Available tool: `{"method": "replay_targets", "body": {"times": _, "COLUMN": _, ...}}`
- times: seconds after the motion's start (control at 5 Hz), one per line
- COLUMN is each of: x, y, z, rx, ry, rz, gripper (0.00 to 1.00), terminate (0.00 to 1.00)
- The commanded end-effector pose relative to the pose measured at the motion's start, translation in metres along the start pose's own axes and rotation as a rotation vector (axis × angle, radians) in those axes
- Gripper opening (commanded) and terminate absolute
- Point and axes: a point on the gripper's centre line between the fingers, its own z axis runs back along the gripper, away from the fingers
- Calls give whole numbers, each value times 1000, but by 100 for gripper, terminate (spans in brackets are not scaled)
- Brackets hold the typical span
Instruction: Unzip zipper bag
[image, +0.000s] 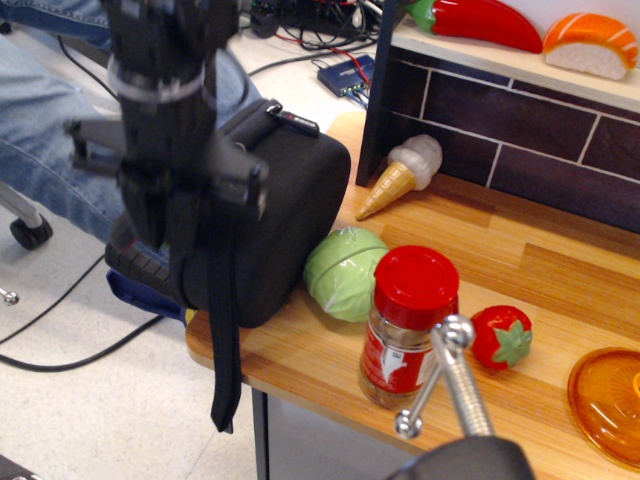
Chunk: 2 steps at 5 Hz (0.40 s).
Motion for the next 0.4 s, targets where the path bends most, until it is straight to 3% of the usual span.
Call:
{"method": "replay_targets", "body": {"times": 0.0, "x": 46, "y": 8, "z": 37, "rx": -45, "ry": -79, "rz": 73, "gripper": 0, "terminate": 0}}
{"method": "replay_targets", "body": {"times": 0.2, "x": 55, "y": 12, "z": 38, "rx": -10, "ry": -43, "rz": 79, "gripper": 0, "terminate": 100}}
